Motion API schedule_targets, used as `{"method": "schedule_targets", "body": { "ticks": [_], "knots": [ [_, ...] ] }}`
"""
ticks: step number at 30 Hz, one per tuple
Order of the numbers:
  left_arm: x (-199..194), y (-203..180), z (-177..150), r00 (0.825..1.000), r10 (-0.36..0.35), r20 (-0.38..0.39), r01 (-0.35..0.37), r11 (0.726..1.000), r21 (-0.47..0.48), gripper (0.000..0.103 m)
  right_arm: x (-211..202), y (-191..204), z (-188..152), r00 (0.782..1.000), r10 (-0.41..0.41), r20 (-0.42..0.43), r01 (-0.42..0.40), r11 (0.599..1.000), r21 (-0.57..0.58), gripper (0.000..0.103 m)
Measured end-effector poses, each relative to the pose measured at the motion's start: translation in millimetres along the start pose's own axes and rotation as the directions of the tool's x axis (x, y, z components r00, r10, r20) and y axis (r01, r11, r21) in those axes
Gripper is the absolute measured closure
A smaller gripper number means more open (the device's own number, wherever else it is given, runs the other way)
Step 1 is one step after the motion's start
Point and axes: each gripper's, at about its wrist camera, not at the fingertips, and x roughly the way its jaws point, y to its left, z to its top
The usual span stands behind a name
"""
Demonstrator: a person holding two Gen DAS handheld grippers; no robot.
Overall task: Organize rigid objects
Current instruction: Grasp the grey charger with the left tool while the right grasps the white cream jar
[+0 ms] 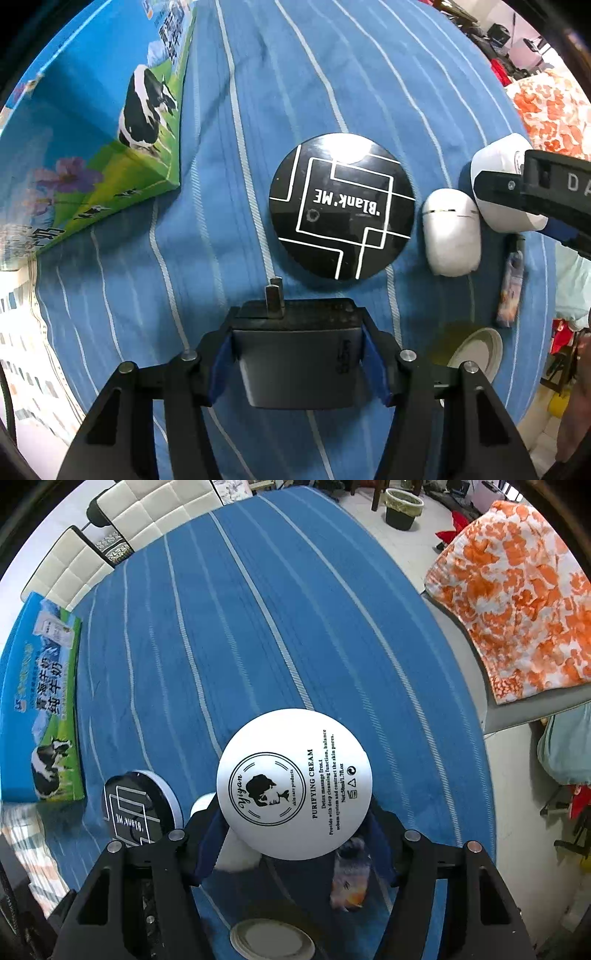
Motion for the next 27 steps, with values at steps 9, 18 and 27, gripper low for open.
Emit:
{"method": "schedule_targets", "body": {
  "ticks": [9,18,27],
  "knots": [
    [-3,16,-15,0.996,-0.068,-0.06,0.063,0.995,-0.079,0.026,-1,2,-6,1.0,0.004,-0.008,-0.004,1.0,0.022,0.036],
    [8,11,-27,0.999,-0.043,-0.03,0.042,0.998,-0.037,0.046,-3,14,-12,0.999,-0.029,-0.017,0.029,0.999,-0.019,0.088],
    [-2,14,-24,0.998,-0.064,-0.015,0.064,0.998,0.007,0.047,6,-4,-30,0.992,0.057,-0.115,-0.059,0.998,-0.018,0.067]
  ]
}}
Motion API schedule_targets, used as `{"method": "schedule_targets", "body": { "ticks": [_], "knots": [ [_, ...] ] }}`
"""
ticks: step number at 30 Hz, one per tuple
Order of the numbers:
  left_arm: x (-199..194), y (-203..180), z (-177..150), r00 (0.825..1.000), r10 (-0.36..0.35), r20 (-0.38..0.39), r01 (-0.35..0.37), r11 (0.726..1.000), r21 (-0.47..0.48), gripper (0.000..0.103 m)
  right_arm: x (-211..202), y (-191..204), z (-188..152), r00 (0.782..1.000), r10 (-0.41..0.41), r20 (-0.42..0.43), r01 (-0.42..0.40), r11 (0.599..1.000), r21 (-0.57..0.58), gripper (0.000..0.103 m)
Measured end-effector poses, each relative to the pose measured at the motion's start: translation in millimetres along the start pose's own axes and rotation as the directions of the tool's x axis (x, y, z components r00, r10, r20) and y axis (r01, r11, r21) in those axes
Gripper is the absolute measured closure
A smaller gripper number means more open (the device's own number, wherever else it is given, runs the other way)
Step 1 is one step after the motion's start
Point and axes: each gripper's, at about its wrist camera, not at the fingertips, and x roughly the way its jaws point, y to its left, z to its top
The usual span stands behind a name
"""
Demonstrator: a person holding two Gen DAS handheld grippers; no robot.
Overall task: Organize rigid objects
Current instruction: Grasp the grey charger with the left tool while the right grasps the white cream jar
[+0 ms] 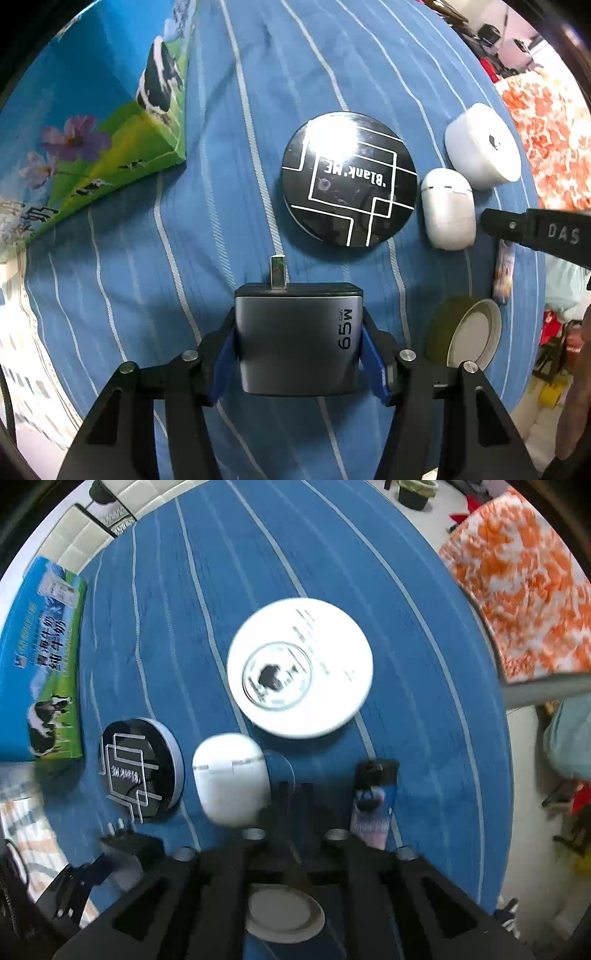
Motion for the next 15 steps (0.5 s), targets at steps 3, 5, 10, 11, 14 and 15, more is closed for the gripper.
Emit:
{"method": "schedule_targets", "body": {
  "ticks": [3,5,10,11,14,15],
  "knots": [
    [-1,1,5,1.0,-0.01,0.007,0.01,1.0,-0.002,0.047,-17,-16,-8,0.997,0.055,0.055,-0.059,0.996,0.073,0.026],
    [-6,5,9,1.0,-0.024,0.01,0.025,1.0,-0.017,0.047,-26,-22,-5,0.993,0.062,0.096,-0.072,0.992,0.104,0.025],
    [-15,16,12,0.998,-0.057,0.005,0.058,0.997,-0.059,0.047,-22,-22,29,0.99,0.032,0.136,-0.047,0.993,0.105,0.025],
    [-16,19,23,0.998,-0.059,0.002,0.059,0.996,-0.062,0.047,-14,-18,37,0.993,0.024,0.119,-0.035,0.995,0.091,0.025],
    [-16,24,24,0.997,-0.071,-0.006,0.07,0.994,-0.085,0.047,10,-6,52,0.998,-0.014,0.069,0.009,0.998,0.069,0.031],
    [-15,27,24,0.997,-0.078,-0.006,0.077,0.992,-0.095,0.047,13,-3,53,0.996,-0.037,0.08,0.032,0.998,0.061,0.031]
  ]
}}
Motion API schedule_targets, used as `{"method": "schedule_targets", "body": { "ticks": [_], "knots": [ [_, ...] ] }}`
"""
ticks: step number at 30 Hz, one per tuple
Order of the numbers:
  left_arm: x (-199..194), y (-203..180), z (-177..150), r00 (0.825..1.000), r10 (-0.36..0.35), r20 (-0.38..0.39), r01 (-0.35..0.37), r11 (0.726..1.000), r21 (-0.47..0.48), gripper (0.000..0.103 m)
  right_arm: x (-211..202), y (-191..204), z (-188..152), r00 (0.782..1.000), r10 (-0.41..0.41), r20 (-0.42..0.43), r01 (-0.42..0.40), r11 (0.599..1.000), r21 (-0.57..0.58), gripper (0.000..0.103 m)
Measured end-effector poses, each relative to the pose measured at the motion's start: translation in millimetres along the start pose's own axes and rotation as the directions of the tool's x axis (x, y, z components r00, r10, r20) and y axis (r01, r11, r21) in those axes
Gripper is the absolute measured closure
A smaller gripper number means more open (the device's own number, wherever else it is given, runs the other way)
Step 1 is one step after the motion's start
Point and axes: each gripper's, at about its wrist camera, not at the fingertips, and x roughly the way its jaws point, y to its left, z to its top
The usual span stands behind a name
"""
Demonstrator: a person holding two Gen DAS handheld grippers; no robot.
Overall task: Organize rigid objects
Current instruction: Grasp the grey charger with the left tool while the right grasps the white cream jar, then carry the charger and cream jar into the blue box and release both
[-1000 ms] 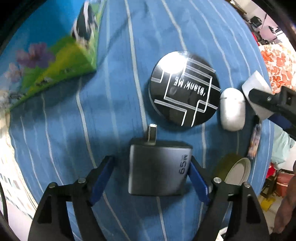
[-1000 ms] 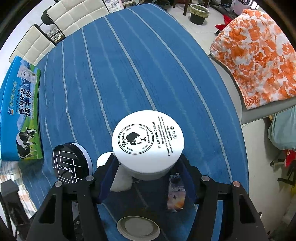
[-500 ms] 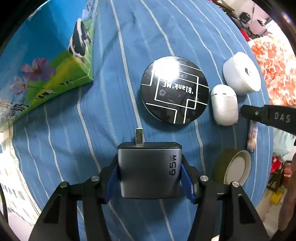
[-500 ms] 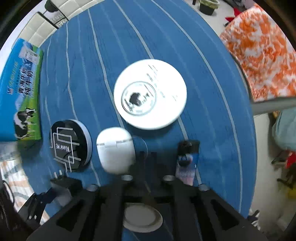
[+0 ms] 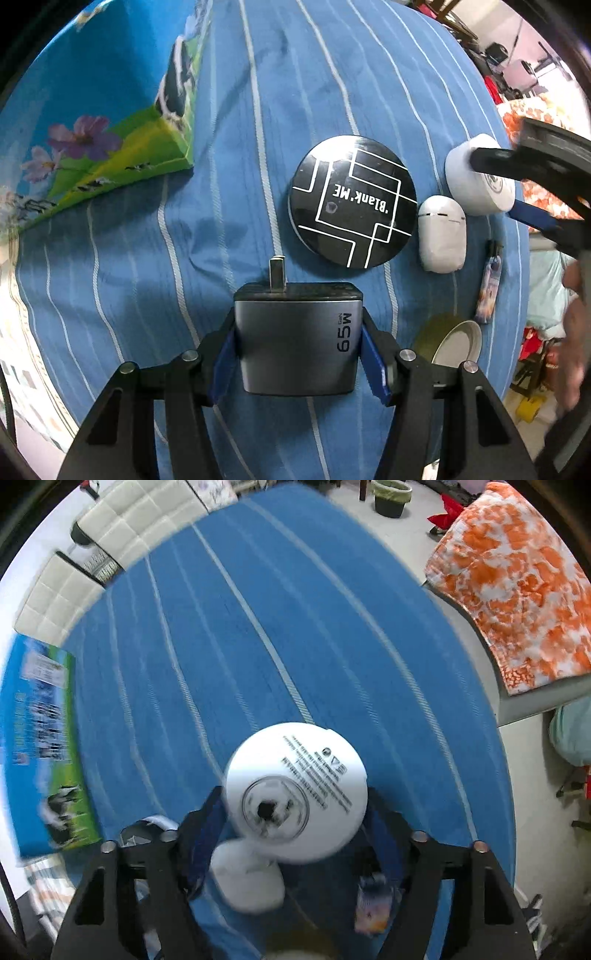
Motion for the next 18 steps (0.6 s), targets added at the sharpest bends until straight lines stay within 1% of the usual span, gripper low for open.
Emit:
{"method": "schedule_targets", "body": {
  "ticks": [2,4,6,9,11,15,18],
  "knots": [
    [-2,8,0,1.0,-0.011,0.006,0.011,1.0,-0.014,0.047,1,4,-2,1.0,-0.027,0.014,0.027,0.999,-0.018,0.033],
    [-7,12,-3,1.0,-0.016,0.014,0.016,1.0,-0.012,0.047,-2,8,-5,0.999,-0.034,0.02,0.035,0.999,-0.032,0.033],
    [-11,20,-9,1.0,-0.016,0.017,0.016,1.0,0.0,0.047,-6,10,-12,1.0,-0.022,0.012,0.022,0.999,-0.036,0.033],
    [-21,21,-16,0.999,0.005,0.054,-0.006,0.999,0.035,0.047,-17,7,-24,1.0,-0.003,0.023,0.005,0.999,-0.048,0.033],
    [-26,23,-18,0.998,0.004,0.066,-0.007,0.999,0.037,0.047,-24,4,-30,1.0,0.013,0.023,-0.012,0.999,-0.049,0.033],
    [-32,33,-27,0.997,0.005,0.077,-0.008,0.999,0.041,0.047,-38,3,-43,0.999,0.028,0.04,-0.026,0.998,-0.062,0.033],
    [-29,39,-32,0.997,0.013,0.071,-0.016,0.999,0.041,0.047,-52,10,-52,0.997,0.037,0.061,-0.032,0.995,-0.092,0.033]
  ]
}}
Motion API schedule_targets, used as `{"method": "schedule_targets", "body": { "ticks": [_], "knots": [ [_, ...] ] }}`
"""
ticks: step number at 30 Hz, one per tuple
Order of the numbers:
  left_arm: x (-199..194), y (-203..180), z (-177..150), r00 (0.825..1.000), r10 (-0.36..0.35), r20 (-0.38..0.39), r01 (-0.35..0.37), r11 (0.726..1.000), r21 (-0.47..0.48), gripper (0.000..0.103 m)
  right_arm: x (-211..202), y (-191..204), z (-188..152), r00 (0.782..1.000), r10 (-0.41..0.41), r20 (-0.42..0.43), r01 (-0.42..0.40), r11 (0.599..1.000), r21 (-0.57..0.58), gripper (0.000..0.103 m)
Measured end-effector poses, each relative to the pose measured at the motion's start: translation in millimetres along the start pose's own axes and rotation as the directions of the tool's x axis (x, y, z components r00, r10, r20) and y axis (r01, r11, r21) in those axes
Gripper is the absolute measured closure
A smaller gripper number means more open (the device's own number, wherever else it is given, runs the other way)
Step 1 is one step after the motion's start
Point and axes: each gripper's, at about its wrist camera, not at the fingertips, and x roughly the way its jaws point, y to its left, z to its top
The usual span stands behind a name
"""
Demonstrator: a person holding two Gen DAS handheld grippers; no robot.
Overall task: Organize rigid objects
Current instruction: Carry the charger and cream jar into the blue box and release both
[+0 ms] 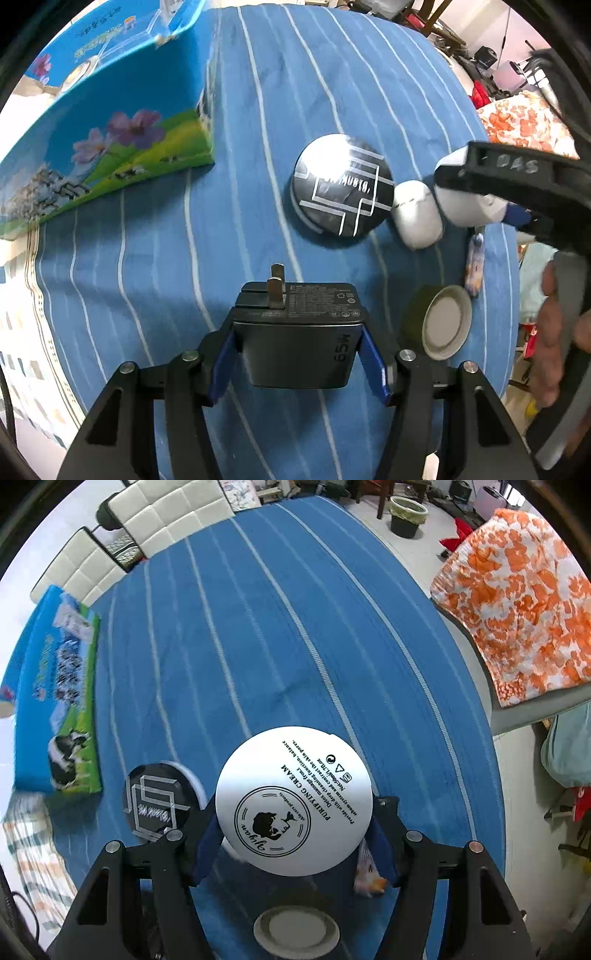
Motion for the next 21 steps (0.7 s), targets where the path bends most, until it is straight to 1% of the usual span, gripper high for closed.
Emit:
{"method": "schedule_targets", "body": {
  "ticks": [3,4,5,10,12,14,18,20,21],
  "knots": [
    [-5,11,-4,1.0,-0.001,-0.002,0.001,1.0,-0.026,0.047,-15,9,-4,1.0,0.025,0.019,-0.024,0.999,-0.021,0.033],
    [-15,7,-7,1.0,-0.002,0.008,0.003,0.999,-0.032,0.047,-20,13,-6,0.999,0.034,0.024,-0.033,0.999,-0.027,0.033],
    [-24,11,-9,1.0,0.0,0.018,0.0,1.0,-0.032,0.047,-26,17,-7,0.999,0.044,0.03,-0.043,0.998,-0.035,0.033],
    [-70,32,-8,0.994,-0.008,0.113,0.013,0.999,-0.041,0.047,-64,48,-11,0.991,0.118,0.061,-0.112,0.99,-0.087,0.033],
    [-95,43,-3,0.987,-0.015,0.157,0.022,0.999,-0.045,0.047,-79,65,-11,0.985,0.159,0.069,-0.152,0.984,-0.095,0.033],
    [-113,45,7,0.981,-0.025,0.191,0.036,0.998,-0.053,0.047,-93,82,-10,0.978,0.192,0.077,-0.184,0.977,-0.106,0.033],
    [-155,70,22,0.966,-0.041,0.256,0.059,0.996,-0.061,0.047,-122,128,-5,0.955,0.285,0.086,-0.272,0.953,-0.133,0.033],
    [-167,78,37,0.958,-0.034,0.283,0.055,0.996,-0.067,0.047,-130,151,1,0.944,0.316,0.09,-0.301,0.942,-0.149,0.033],
    [-177,89,42,0.953,-0.028,0.301,0.052,0.996,-0.072,0.047,-133,167,4,0.939,0.331,0.095,-0.314,0.936,-0.161,0.033]
  ]
}}
